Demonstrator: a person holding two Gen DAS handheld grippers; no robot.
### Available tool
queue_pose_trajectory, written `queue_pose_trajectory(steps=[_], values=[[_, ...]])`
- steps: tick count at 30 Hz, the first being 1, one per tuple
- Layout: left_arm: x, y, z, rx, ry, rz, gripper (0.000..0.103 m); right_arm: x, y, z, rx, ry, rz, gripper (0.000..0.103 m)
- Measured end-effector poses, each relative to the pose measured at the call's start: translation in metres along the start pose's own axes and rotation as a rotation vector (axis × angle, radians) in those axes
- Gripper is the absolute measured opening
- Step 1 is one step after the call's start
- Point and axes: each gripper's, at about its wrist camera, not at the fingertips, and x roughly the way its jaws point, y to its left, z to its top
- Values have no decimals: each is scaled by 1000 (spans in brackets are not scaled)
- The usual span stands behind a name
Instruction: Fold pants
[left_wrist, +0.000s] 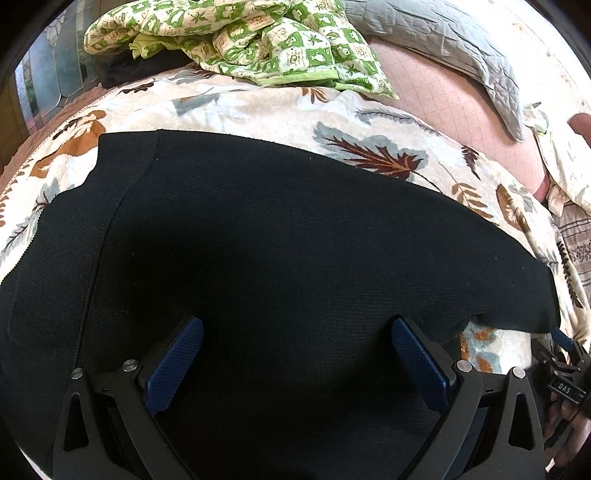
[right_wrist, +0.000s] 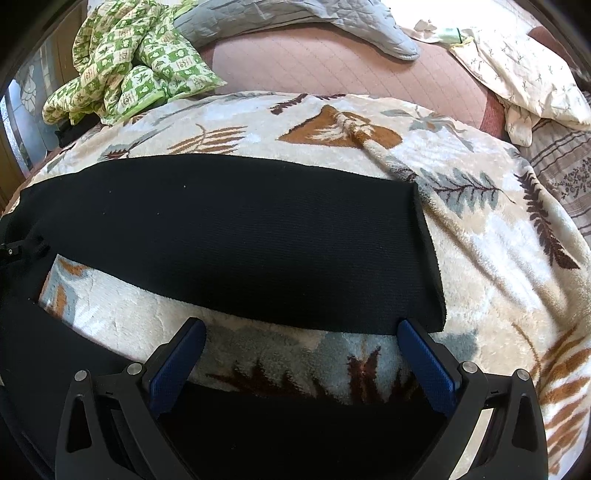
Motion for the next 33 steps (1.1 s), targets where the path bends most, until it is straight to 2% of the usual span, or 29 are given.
queue_pose_trajectory(steps=[14, 15, 17, 18, 20, 22, 24, 26, 29, 31, 33], values=[[0, 3, 1, 1, -9, -12, 102, 0, -1, -1, 4, -10, 10, 102], [-2, 2, 1, 17, 0, -13, 102, 0, -1, -1, 4, -11, 9, 102], [-11, 2, 6, 55, 22, -33, 89, 0, -1, -1, 3, -10, 9, 102], [-19, 6, 12, 66, 14, -76, 77, 0, -1, -1, 3, -11, 10, 102], [-39, 19, 29, 96, -27, -132, 78, -1, -1, -1, 6, -12, 12, 102], [-60, 39, 52, 166, -117, -115, 83, -1, 0, -1, 4, -14, 11, 102], [-68, 61, 70, 233, -170, -88, 88, -1, -1, -1, 4, -15, 10, 102], [-64, 85, 85, 306, -175, -45, 88, -1, -1, -1, 3, -14, 9, 102], [-44, 114, 95, 403, -132, 41, 87, -1, -1, -1, 4, -16, 11, 102], [-34, 121, 97, 433, -123, 39, 85, -1, -1, -2, 3, -19, 9, 102], [-32, 114, 98, 455, -152, 15, 84, -1, -1, -2, 3, -20, 8, 102]])
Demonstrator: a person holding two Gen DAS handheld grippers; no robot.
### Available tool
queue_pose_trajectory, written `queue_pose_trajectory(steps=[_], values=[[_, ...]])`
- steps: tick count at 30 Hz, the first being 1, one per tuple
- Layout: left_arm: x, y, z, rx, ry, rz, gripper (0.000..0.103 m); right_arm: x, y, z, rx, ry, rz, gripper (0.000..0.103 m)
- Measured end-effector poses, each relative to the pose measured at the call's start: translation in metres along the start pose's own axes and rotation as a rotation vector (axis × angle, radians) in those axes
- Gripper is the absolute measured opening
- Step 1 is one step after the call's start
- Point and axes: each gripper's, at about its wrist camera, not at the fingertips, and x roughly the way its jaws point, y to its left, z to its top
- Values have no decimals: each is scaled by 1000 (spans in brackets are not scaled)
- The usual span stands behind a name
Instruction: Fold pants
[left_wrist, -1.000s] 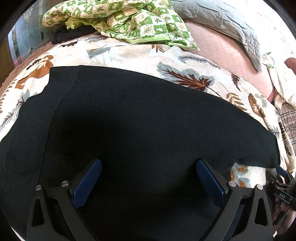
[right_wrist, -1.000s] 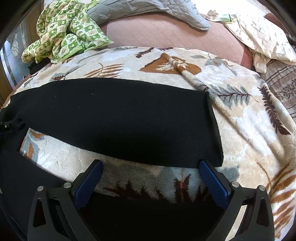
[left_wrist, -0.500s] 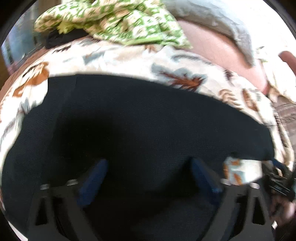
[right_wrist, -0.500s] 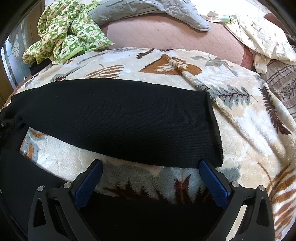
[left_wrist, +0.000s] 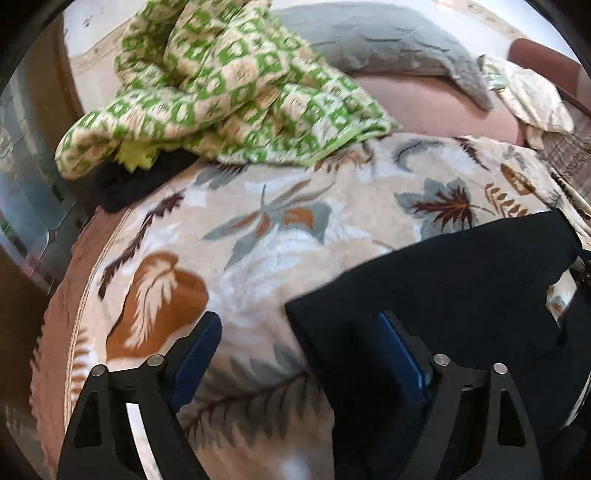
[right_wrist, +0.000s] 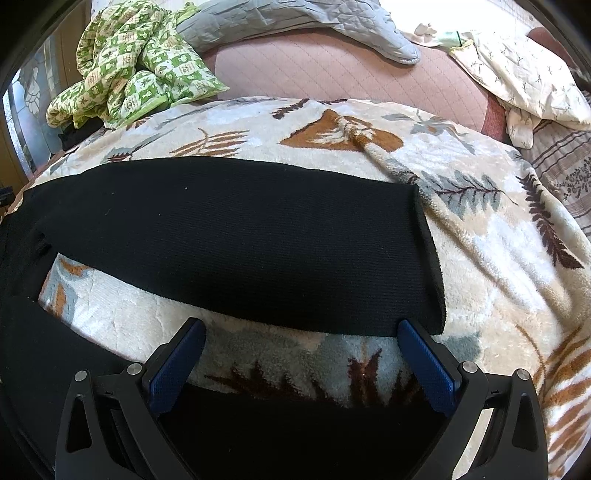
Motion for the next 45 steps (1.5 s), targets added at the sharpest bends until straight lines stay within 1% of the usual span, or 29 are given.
queue_pose_trajectory(steps=[1, 3, 5, 7, 10, 12, 14, 17, 18, 20, 22, 23, 24, 25, 26, 27, 28, 29, 30, 31, 32, 33, 35, 36, 39, 41, 45], values=[[0, -2, 2, 9, -28, -22, 84, 0, 0, 0, 0, 0, 0, 102], [7, -1, 6, 16, -49, -52, 81, 0, 0, 0, 2, -1, 1, 102], [22, 8, 5, 26, -30, -81, 74, 0, 0, 0, 1, -2, -1, 102], [35, 12, 2, 35, 3, -87, 61, 0, 1, 0, 1, -2, 0, 102], [49, 20, 1, 31, 22, -117, 48, 1, 0, 0, 1, -2, -1, 102], [54, 21, 3, 20, 20, -145, 41, 1, 1, 0, 1, -3, -3, 102], [56, 22, 4, 9, 19, -148, 37, 0, 0, 0, 2, -2, -2, 102], [51, 25, 5, -24, 28, -148, 19, 0, 0, 0, 1, -3, -4, 102], [48, 25, 7, -29, 25, -143, 4, 0, 0, 0, 3, -4, -2, 102], [40, 24, 9, -33, 24, -129, 4, -1, 0, 1, 6, -2, -1, 102], [30, 16, 12, -8, 31, -114, 4, -3, -1, 8, 2, 54, 21, 102], [26, 12, 14, 6, 36, -99, 4, -5, -4, 14, 0, 95, 48, 102], [19, 8, 16, 13, 34, -94, 4, -11, -10, 23, 11, 114, 84, 100], [12, 6, 19, 17, 25, -94, 4, -25, -23, 37, 50, 88, 143, 93], [3, 4, 22, 15, 14, -88, 4, -36, -34, 47, 82, 57, 168, 94], [-3, 3, 25, 9, 3, -85, 4, -49, -52, 64, 133, 12, 175, 95], [-10, 2, 29, 0, -10, -83, 4, -55, -64, 75, 167, -5, 171, 95], [-16, 1, 31, -10, -16, -83, 4, -57, -78, 86, 213, -10, 171, 95], [-21, 0, 33, -23, -21, -83, 4, -53, -97, 98, 284, 5, 199, 96], [-25, -2, 36, -40, -25, -82, 4, -47, -106, 103, 327, 27, 239, 96], [-28, -2, 37, -56, -29, -81, 4, -36, -115, 107, 364, 64, 283, 93], [-31, -3, 39, -72, -35, -79, 3, -20, -122, 110, 394, 109, 306, 90], [-37, -5, 41, -105, -48, -75, 3, -2, -125, 113, 397, 146, 287, 52], [-39, -5, 41, -117, -54, -71, 3, 10, -126, 115, 389, 162, 271, 48], [-45, -1, 45, -161, -70, -53, 3, 31, -123, 110, 368, 200, 251, 41], [-44, 3, 48, -189, -79, -45, 3, 38, -123, 99, 380, 201, 270, 40], [-40, 8, 50, -209, -74, -45, 3, 55, -120, 96, 374, 204, 291, 36]])
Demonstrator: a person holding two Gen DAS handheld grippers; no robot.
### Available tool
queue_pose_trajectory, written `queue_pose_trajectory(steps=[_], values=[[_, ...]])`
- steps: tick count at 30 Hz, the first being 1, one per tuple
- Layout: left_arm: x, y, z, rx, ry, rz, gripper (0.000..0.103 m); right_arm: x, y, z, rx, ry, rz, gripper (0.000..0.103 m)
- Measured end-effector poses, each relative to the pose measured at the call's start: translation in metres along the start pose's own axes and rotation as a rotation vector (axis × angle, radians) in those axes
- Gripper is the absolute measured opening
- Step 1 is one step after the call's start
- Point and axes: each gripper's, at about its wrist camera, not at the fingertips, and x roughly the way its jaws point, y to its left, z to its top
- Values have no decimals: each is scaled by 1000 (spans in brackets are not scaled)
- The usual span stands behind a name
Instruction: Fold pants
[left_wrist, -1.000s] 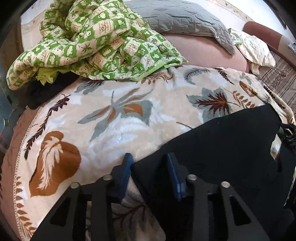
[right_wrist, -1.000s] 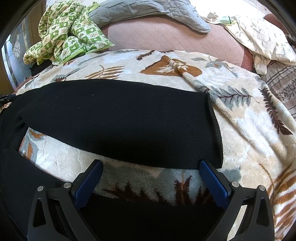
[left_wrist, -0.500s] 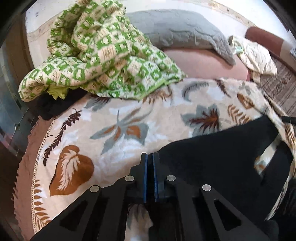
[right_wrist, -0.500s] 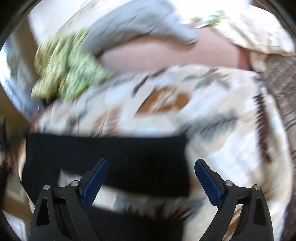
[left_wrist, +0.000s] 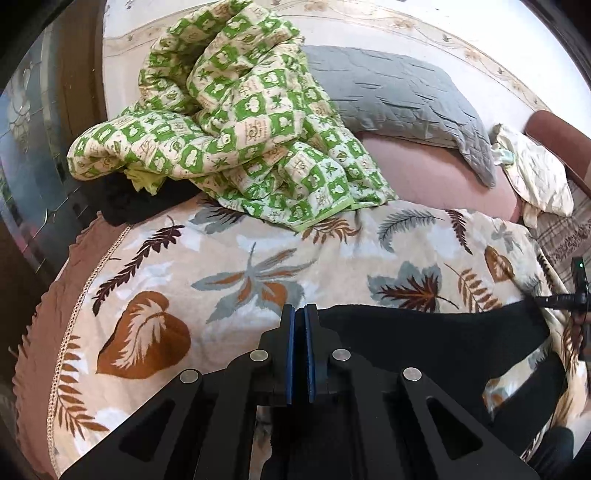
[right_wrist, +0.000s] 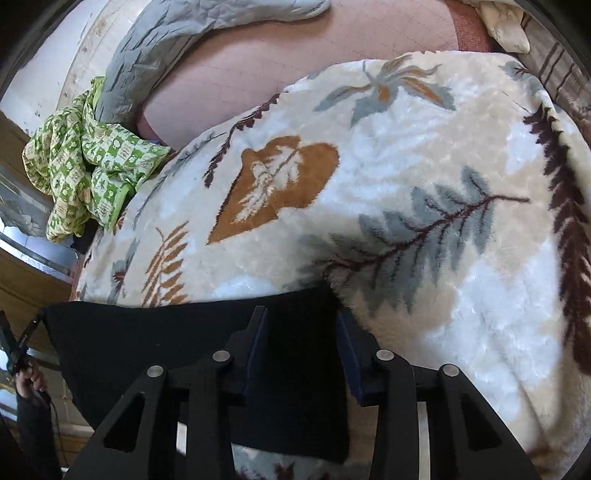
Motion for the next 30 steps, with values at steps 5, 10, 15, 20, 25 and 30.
queue_pose_trajectory(steps=[5, 10, 15, 20, 25, 30], values=[[12, -1, 4, 5, 10, 27, 3, -7, 8, -5, -94, -34, -32, 6], [-7, -16, -5, 103, -60, 52, 3, -54, 31, -25, -260, -139, -43, 5], [-52, -26, -53, 203, -147, 58, 3, -102, 47, -83, -416, -227, -48, 5], [-103, -9, -118, 158, -197, 23, 3, -130, 54, -147, -501, -253, -27, 5], [-132, 24, -198, 23, -138, -34, 4, -123, 34, -210, -534, -209, -72, 7], [-152, 84, -255, -357, -91, -60, 40, -124, 8, -245, -446, -181, -103, 21]])
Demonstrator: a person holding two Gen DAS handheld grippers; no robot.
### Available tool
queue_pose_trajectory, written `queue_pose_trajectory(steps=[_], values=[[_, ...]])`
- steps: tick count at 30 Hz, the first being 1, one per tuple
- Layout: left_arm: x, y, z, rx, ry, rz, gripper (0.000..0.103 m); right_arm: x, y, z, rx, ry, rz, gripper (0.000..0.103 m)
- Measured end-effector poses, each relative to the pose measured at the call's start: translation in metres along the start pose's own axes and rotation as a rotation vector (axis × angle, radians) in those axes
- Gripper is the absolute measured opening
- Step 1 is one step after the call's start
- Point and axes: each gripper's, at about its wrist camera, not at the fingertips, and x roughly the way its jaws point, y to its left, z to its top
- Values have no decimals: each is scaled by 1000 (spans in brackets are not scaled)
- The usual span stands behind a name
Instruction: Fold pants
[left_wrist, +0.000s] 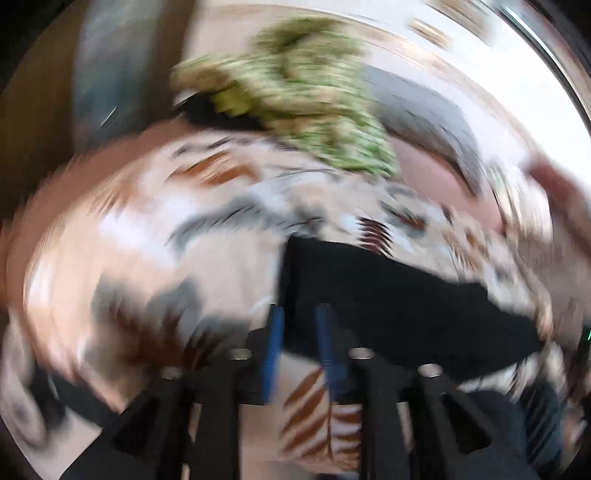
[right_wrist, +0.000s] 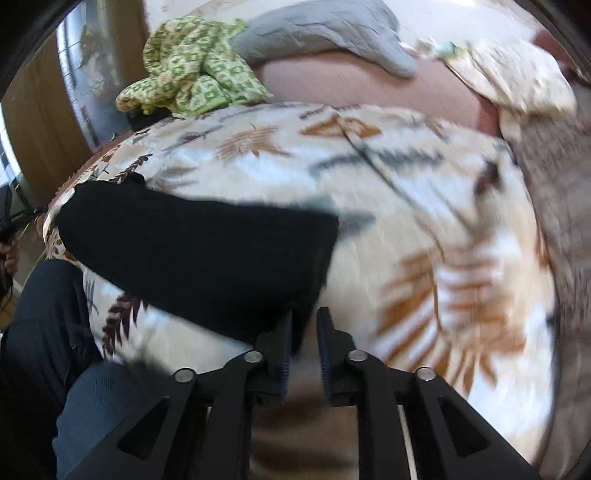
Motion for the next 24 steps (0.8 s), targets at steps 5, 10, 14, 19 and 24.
queue_pose_trajectory(steps=[5, 10, 14, 19, 24], values=[[-25, 53, -18, -485, 15, -258, 60, -29, -9, -11, 147, -106, 8, 46], [-10, 56, -29, -703, 91, -356, 60, -42, -4, -3, 252, -192, 74, 47], [8, 55, -33, -738, 141, -332, 59, -41, 12, 3, 251, -212, 108, 47], [21, 60, -31, -788, 126, -336, 25, -39, 19, 0, 270, -213, 133, 48], [33, 58, -38, -829, 121, -346, 5, -35, 19, -4, 303, -221, 152, 48]])
